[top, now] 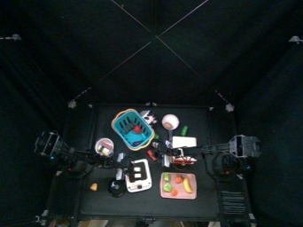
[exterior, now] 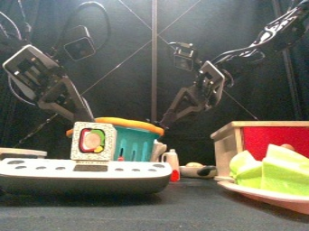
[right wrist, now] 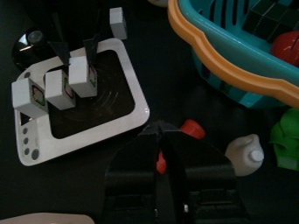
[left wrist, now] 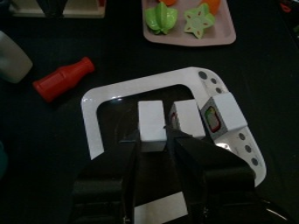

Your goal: Place sushi piece to left of stove

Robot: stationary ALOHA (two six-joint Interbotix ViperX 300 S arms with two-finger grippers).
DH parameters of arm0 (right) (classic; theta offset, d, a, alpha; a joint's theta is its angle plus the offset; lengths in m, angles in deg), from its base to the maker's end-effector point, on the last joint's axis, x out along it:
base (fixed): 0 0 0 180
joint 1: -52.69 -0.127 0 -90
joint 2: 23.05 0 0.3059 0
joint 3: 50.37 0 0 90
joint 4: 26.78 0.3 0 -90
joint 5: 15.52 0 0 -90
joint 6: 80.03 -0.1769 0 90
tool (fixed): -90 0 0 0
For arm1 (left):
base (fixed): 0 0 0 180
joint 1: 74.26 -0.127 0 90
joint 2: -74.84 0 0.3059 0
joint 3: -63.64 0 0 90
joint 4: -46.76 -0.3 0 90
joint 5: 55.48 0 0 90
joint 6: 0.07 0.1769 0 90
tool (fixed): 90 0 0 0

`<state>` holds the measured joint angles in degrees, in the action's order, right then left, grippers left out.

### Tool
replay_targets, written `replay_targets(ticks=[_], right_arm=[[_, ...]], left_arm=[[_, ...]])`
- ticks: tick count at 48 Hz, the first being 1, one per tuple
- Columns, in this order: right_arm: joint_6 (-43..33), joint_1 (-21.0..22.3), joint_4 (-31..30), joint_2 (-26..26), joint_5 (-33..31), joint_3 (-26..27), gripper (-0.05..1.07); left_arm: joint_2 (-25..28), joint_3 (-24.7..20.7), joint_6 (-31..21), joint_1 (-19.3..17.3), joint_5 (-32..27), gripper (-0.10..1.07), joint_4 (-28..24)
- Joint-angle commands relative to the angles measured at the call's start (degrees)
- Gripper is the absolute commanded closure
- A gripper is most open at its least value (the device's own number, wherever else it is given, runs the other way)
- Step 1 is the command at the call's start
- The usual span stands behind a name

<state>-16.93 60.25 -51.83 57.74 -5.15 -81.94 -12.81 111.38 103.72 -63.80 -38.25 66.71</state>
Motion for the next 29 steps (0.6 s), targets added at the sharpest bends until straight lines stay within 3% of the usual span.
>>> replay_targets(ticks=[1, 18, 29], right_arm=[[0.0, -0.09, 0.0, 0.88, 0.18, 1.23, 0.57], [0.09, 0.0, 0.0, 0.53, -0.26, 1.32, 0.57], [0.0, 0.0, 0.0, 0.35, -0.26, 1.49, 0.57]], left_arm=[[-1.32, -0.35, 0.18, -0.09, 0.26, 0.31, -0.26], [-12.3, 8.17, -0.09, 1.05, -1.23, 0.31, -0.79], [-16.44, 12.39, -0.18, 2.37, -3.6, 0.31, 1.23]])
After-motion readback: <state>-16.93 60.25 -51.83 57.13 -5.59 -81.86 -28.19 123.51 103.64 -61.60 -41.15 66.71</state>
